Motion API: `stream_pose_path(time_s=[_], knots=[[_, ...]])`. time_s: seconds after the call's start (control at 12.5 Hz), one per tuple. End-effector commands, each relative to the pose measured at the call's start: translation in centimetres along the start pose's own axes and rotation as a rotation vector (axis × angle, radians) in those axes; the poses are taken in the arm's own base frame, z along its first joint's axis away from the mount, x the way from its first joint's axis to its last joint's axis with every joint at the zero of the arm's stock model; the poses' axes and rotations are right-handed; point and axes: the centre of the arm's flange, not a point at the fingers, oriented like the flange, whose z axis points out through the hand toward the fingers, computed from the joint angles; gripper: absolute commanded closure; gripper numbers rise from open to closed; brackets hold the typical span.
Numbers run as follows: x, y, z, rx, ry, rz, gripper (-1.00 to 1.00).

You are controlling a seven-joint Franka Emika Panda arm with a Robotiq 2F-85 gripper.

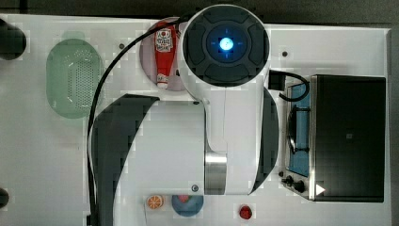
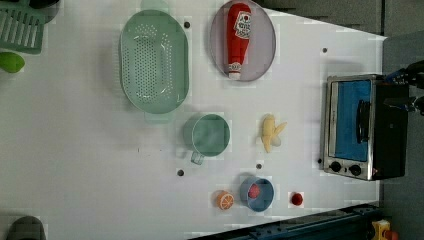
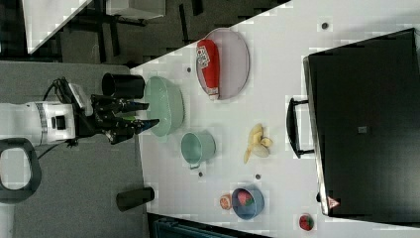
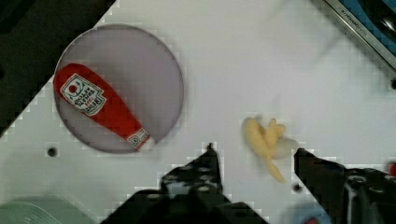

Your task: Pick Banana and place it in mug.

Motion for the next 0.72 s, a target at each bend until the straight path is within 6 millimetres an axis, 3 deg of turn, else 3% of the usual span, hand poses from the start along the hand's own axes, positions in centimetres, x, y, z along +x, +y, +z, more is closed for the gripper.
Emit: stream_pose_path(time_s=[0.08,0.24,0.48,0.72], knots=[[-5.5,12.9,-4.4,-0.012,-0.071,-0.016,-0.54],[-5.7,12.8,-2.6,-0.037,-0.097,-0.023,-1.00],[-5.8,11.7,3.4,-0.071,-0.130,-0.081,-1.00],[-5.4,9.8,10.9,-0.050,-0.104,-0.210,-1.00]])
